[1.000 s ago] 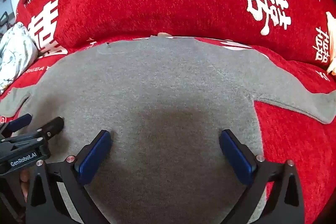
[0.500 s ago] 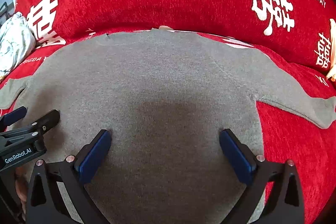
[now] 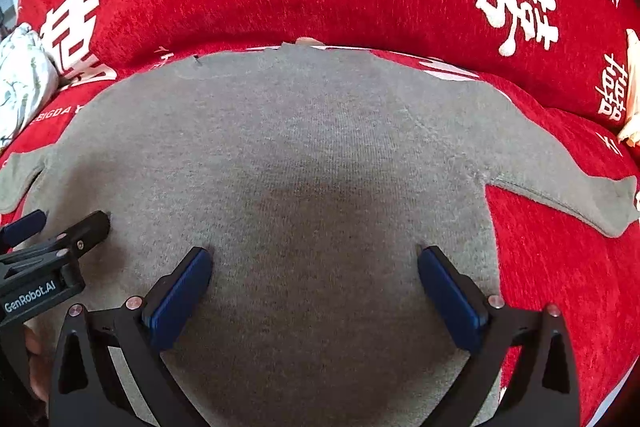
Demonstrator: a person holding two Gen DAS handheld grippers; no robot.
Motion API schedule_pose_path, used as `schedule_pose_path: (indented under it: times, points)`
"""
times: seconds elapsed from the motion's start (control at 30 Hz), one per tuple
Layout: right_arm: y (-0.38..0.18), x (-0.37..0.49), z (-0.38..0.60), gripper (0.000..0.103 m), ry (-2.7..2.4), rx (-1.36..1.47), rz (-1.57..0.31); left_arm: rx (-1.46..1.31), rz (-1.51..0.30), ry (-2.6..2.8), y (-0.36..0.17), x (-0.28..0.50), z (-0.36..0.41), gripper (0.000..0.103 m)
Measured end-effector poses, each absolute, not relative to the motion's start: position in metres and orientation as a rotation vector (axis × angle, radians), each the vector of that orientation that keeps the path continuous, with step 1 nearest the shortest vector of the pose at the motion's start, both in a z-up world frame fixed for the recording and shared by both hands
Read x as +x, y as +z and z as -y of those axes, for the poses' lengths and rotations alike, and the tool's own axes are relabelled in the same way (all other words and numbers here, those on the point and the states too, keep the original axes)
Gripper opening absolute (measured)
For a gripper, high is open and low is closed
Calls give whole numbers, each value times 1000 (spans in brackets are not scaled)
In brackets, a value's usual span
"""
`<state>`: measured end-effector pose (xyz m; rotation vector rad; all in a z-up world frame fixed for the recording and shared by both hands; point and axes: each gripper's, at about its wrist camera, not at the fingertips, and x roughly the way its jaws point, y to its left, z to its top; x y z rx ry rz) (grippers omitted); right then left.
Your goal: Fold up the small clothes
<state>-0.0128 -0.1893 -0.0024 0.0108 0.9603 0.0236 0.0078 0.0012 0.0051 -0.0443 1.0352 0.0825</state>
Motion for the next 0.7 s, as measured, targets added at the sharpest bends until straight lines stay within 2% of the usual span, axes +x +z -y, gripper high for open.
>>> schedule_pose_path:
  times: [0.27, 0.7]
  points:
    - [1, -4, 183, 103, 8, -49, -1030, -17, -1144, 72, 9, 21, 1, 103]
    - [14, 0, 191, 103, -5, -41, -1012, 70, -1115, 129, 29, 26, 15, 103]
